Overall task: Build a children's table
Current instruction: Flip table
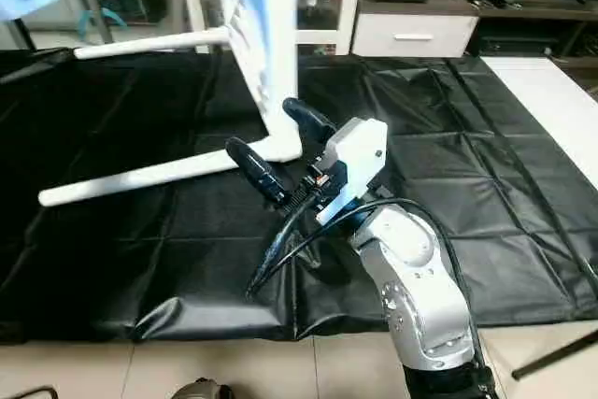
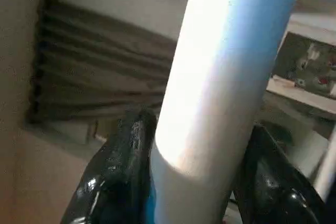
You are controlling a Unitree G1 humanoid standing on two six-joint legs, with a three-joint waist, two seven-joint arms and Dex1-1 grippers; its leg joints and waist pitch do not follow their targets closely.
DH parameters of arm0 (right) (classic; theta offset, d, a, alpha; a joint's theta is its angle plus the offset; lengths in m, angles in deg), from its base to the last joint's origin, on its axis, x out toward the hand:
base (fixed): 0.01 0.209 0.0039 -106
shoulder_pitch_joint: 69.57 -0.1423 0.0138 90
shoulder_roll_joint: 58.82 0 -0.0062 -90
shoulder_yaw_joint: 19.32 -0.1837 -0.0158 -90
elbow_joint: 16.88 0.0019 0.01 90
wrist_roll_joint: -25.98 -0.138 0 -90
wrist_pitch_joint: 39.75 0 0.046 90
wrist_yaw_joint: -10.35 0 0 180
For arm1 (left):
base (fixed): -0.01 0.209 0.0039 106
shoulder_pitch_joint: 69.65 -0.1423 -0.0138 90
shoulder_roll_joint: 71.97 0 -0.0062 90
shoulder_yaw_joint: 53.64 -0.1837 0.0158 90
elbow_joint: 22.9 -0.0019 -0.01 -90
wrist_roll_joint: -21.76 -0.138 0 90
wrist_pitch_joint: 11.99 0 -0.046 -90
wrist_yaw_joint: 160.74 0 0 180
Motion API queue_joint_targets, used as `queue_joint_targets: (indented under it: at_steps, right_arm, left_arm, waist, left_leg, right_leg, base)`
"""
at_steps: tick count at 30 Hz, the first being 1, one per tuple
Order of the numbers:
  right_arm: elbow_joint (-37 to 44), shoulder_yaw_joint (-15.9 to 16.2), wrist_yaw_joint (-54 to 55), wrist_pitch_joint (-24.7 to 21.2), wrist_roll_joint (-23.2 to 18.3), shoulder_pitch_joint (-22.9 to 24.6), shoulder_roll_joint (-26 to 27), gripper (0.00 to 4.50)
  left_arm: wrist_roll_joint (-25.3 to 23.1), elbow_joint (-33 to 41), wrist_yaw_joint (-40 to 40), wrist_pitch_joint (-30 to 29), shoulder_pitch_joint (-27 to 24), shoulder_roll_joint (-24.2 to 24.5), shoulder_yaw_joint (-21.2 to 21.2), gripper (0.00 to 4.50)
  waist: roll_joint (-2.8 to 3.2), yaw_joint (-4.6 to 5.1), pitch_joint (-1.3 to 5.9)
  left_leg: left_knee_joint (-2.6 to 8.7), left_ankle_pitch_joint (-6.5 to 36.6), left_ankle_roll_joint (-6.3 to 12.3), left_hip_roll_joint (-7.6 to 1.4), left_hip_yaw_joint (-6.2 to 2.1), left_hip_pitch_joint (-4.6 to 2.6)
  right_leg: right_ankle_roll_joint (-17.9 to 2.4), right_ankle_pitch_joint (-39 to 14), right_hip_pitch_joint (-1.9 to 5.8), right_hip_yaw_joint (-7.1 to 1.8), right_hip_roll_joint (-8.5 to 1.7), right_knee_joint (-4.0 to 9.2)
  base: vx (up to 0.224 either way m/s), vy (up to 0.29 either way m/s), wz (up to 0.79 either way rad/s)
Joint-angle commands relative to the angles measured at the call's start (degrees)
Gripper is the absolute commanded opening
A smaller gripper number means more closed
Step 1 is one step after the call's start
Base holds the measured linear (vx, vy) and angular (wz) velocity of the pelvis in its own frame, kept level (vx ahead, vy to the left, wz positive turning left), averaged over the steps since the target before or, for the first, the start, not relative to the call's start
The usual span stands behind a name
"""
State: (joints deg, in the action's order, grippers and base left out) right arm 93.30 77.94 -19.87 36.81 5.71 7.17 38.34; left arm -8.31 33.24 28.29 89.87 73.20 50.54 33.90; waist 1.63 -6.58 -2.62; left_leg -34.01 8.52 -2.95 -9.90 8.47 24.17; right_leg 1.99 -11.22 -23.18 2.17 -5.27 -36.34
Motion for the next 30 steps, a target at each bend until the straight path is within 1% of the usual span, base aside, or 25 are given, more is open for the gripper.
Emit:
queue_joint_targets:
  at_steps: [1, 3, 4, 6, 7, 8, 9, 10, 11, 12, 13, 14, 16, 18, 20, 21, 22, 23, 24, 25, 26, 27, 28, 29, 30]
  right_arm:
    - [0.15, -0.03, 0.2, 0.05, 0.03, 0.36, -0.27, 4.5]
    - [-0.06, 0.08, 0.09, 0.04, 0.15, 0.5, -0.4, 4.5]
    - [-0.29, 0.19, 0.03, 0.02, 0.35, 0.63, -0.56, 4.5]
    - [-0.41, 0.25, 0.01, 0.03, 0.48, 0.72, -0.66, 4.5]
    - [-0.51, 0.27, -0.01, 0.07, 0.58, 0.75, -0.73, 4.5]
    - [-0.72, 0.16, -0.12, 0.13, 0.61, 0.75, -0.9, 4.5]
    - [-0.73, 0.16, -0.13, 0.13, 0.61, 0.74, -0.91, 4.5]
    - [-0.86, 0.06, -0.26, 0.17, 0.56, 0.74, -1.08, 4.5]
    - [-0.93, 0.03, -0.37, 0.18, 0.54, 0.73, -1.22, 4.5]
    - [-1.03, 0.02, -0.47, 0.2, 0.57, 0.69, -1.37, 4.5]
    - [-1.03, 0.02, -0.47, 0.2, 0.57, 0.69, -1.37, 4.5]
    - [-1.24, -0.01, -0.6, 0.19, 0.64, 0.63, -1.58, 4.5]
    - [-2.29, 0.05, -0.86, -0.68, 1.11, 0.44, -2.47, 4.5]
    - [-2.9, 0.23, -0.93, -1.57, 1.38, 0.48, -3.0, 4.5]
    - [-3.82, 0.72, -1.64, -2.25, 1.55, 0.8, -3.65, 4.5]
    - [-5.32, 1.58, -2.26, -3.53, 2.26, 1.2, -4.72, 4.5]
    - [-7.7, 2.5, -1.67, -4.16, 4.61, 1.38, -5.81, 4.5]
    - [-9.31, 3.09, -1.11, -4.51, 6.31, 1.47, -6.51, 4.5]
    - [-10.67, 3.34, -0.79, -4.17, 7.53, 1.61, -7.01, 4.5]
    - [-11.95, 2.93, -0.14, -4.06, 7.89, 1.77, -6.96, 4.5]
    - [-13.06, 2.07, 0.94, -3.96, 7.92, 1.81, -6.54, 4.5]
    - [-14.52, 0.98, 2.6, -3.41, 8.36, 1.72, -6.07, 4.5]
    - [-14.54, 0.97, 2.61, -3.41, 8.36, 1.72, -6.06, 4.5]
    - [-15.81, -0.14, 4.05, -2.88, 8.49, 1.56, -5.53, 4.5]
    - [-16.17, -0.46, 4.56, -2.83, 8.55, 1.47, -5.42, 4.5]
  left_arm:
    - [8.3, 3.13, -0.9, -4.23, -0.85, -0.95, 7.38, 1.95]
    - [9.18, 5.11, -0.6, -5.46, -2.16, -1.21, 8.55, 1.95]
    - [11.15, 7.06, -0.33, -7.45, -3.56, -2.2, 10.55, 1.95]
    - [12.37, 8.1, -0.26, -8.65, -4.34, -2.87, 11.75, 1.95]
    - [12.85, 8.77, -0.37, -9.35, -4.77, -3.21, 12.37, 1.95]
    - [13.99, 10.11, -0.08, -10.75, -5.5, -3.77, 13.36, 1.95]
    - [14.07, 10.21, -0.05, -10.82, -5.56, -3.8, 13.43, 1.95]
    - [14.83, 11.87, 0.23, -11.79, -6.46, -4.02, 14.39, 1.95]
    - [15.73, 12.75, 0.55, -12.66, -6.84, -4.39, 15.18, 1.95]
    - [16.57, 13.77, 0.74, -13.8, -7.14, -4.9, 16.13, 1.95]
    - [16.57, 13.77, 0.74, -13.8, -7.14, -4.9, 16.13, 1.95]
    - [16.95, 14.84, 1.02, -14.74, -7.3, -5.1, 16.84, 1.95]
    - [18.13, 16.8, 2.27, -16.69, -6.69, -5.71, 18.52, 1.95]
    - [18.86, 17.52, 2.91, -17.44, -6.37, -5.84, 18.77, 1.95]
    - [19.89, 18.22, 3.29, -18.46, -5.82, -6.26, 19.22, 1.95]
    - [21.09, 19.04, 3.78, -19.46, -5.25, -6.75, 19.78, 1.95]
    - [22.62, 19.67, 4.58, -19.77, -4.93, -7.22, 20.22, 1.95]
    - [23.62, 20.06, 5.13, -19.87, -4.78, -7.49, 20.47, 1.95]
    - [24.51, 20.93, 5.59, -20.22, -4.87, -7.93, 20.82, 1.95]
    - [25.19, 21.85, 5.8, -20.71, -5.15, -8.38, 21.19, 1.95]
    - [26.16, 22.81, 6.12, -21.11, -5.52, -8.95, 21.57, 1.95]
    - [27.36, 24.18, 6.37, -21.48, -6.04, -9.81, 22.16, 1.95]
    - [27.37, 24.2, 6.37, -21.49, -6.04, -9.82, 22.16, 1.95]
    - [28.14, 25.45, 6.56, -21.93, -6.65, -10.51, 22.67, 1.95]
    - [28.48, 25.83, 6.65, -22.1, -6.84, -10.74, 22.83, 1.95]
  waist:
    - [0.58, 0.0, 3.92]
    - [0.56, -0.02, 3.96]
    - [0.59, -0.02, 3.99]
    - [0.41, 0.07, 3.99]
    - [0.46, -0.02, 4.08]
    - [0.25, -0.03, 4.07]
    - [0.18, -0.13, 4.08]
    - [0.17, -0.09, 4.05]
    - [-0.01, -0.16, 4.04]
    - [-0.03, -0.21, 4.0]
    - [0.0, -0.27, 4.0]
    - [-0.09, -0.38, 3.98]
    - [-0.07, -0.63, 3.92]
    - [-0.03, -0.98, 4.02]
    - [-0.11, -1.31, 4.06]
    - [-0.04, -1.48, 4.07]
    - [-0.01, -1.59, 4.06]
    - [-0.09, -1.7, 4.0]
    - [-0.12, -1.69, 4.01]
    - [-0.57, -1.82, 4.06]
    - [-0.44, -1.96, 4.11]
    - [-0.97, -1.96, 4.21]
    - [-0.82, -2.06, 4.28]
    - [-0.62, -2.2, 4.3]
    - [-0.68, -2.17, 4.29]
  left_leg:
    - [4.77, 23.37, -5.22, -2.32, -0.9, -2.45]
    - [4.72, 21.45, -4.77, -2.38, -0.85, -2.33]
    - [4.75, 20.98, -4.67, -2.4, -0.83, -2.31]
    - [4.65, 19.35, -4.1, -2.31, -0.62, -2.22]
    - [4.57, 19.19, -4.02, -2.3, -0.57, -2.33]
    - [4.53, 18.64, -3.68, -2.25, -0.49, -2.3]
    - [4.46, 17.96, -3.33, -2.2, -0.43, -2.23]
    - [4.48, 17.84, -3.14, -2.19, -0.37, -2.21]
    - [4.46, 17.38, -2.82, -2.26, -0.32, -2.22]
    - [4.44, 17.29, -2.61, -2.25, -0.23, -2.28]
    - [4.44, 17.34, -2.55, -2.27, -0.22, -2.31]
    - [4.39, 17.58, -2.39, -2.24, -0.13, -2.4]
    - [4.46, 17.84, -2.49, -2.29, -0.13, -2.43]
    - [4.34, 17.16, -2.65, -2.24, -0.1, -2.44]
    - [4.22, 16.85, -2.39, -2.17, 0.03, -2.48]
    - [4.21, 16.67, -2.37, -2.2, 0.0, -2.43]
    - [4.28, 16.65, -2.46, -2.28, -0.02, -2.48]
    - [4.27, 16.71, -2.94, -2.19, 0.04, -2.5]
    - [4.27, 17.08, -3.24, -2.18, 0.04, -2.45]
    - [4.24, 17.02, -3.33, -2.17, 0.13, -2.44]
    - [4.18, 16.97, -3.25, -2.2, 0.18, -2.48]
    - [4.13, 16.08, -2.99, -2.25, 0.2, -2.37]
    - [4.09, 15.34, -2.99, -2.31, 0.15, -2.36]
    - [3.99, 14.56, -2.91, -2.35, 0.13, -2.4]
    - [4.01, 13.97, -3.02, -2.36, 0.11, -2.32]
  right_leg:
    - [-8.7, -9.12, 0.87, -1.68, -2.66, 3.93]
    - [-9.02, -7.44, 1.0, -1.64, -2.64, 3.68]
    - [-9.09, -6.98, 1.05, -1.6, -2.61, 3.65]
    - [-9.41, -5.64, 1.1, -1.54, -2.47, 3.56]
    - [-9.43, -5.49, 1.11, -1.54, -2.47, 3.52]
    - [-9.58, -5.24, 1.14, -1.55, -2.46, 3.46]
    - [-9.65, -5.19, 1.19, -1.55, -2.51, 3.46]
    - [-9.59, -5.29, 1.19, -1.57, -2.45, 3.53]
    - [-9.59, -5.49, 1.23, -1.57, -2.54, 3.52]
    - [-9.63, -6.01, 1.12, -1.58, -2.49, 3.56]
    - [-9.61, -6.3, 1.1, -1.59, -2.51, 3.58]
    - [-9.43, -7.01, 0.99, -1.61, -2.44, 3.72]
    - [-9.29, -8.08, 0.96, -1.63, -2.51, 3.8]
    - [-9.4, -7.59, 0.97, -1.62, -2.47, 3.68]
    - [-9.47, -7.25, 0.91, -1.66, -2.43, 3.7]
    - [-9.4, -7.19, 0.96, -1.61, -2.41, 3.64]
    - [-9.4, -7.25, 0.98, -1.58, -2.4, 3.72]
    - [-9.5, -7.63, 0.84, -1.54, -2.31, 3.75]
    - [-9.59, -7.93, 0.87, -1.54, -2.38, 3.72]
    - [-9.79, -8.18, 0.97, -1.54, -2.53, 3.78]
    - [-9.91, -7.91, 0.87, -1.6, -2.57, 3.84]
    - [-10.08, -6.76, 1.05, -1.51, -2.52, 3.75]
    - [-10.26, -5.87, 1.09, -1.47, -2.6, 3.52]
    - [-10.28, -4.47, 0.99, -1.38, -2.45, 3.4]
    - [-10.29, -3.11, 1.07, -1.3, -2.35, 3.22]
  base:
    - [0.0, 0.0, 0.0]
    - [0.0, 0.0, 0.0]
    - [0.0, 0.0, 0.0]
    - [0.0, 0.0, 0.0]
    - [0.0, 0.0, 0.0]
    - [0.0, 0.0, 0.0]
    - [0.0, 0.0, 0.0]
    - [0.0, 0.0, 0.0]
    - [0.0, 0.0, 0.0]
    - [0.0, 0.0, 0.0]
    - [0.0, 0.0, 0.0]
    - [0.0, 0.0, 0.0]
    - [0.0, 0.0, 0.0]
    - [0.0, 0.0, 0.0]
    - [0.0, 0.0, 0.0]
    - [0.0, 0.0, 0.0]
    - [0.0, 0.0, 0.0]
    - [0.0, 0.0, 0.0]
    - [0.0, 0.0, 0.0]
    - [0.0, 0.0, 0.0]
    - [0.0, 0.0, 0.0]
    - [0.0, 0.0, 0.0]
    - [0.0, 0.0, 0.0]
    - [0.0, 0.0, 0.0]
    - [0.0, 0.0, 0.0]
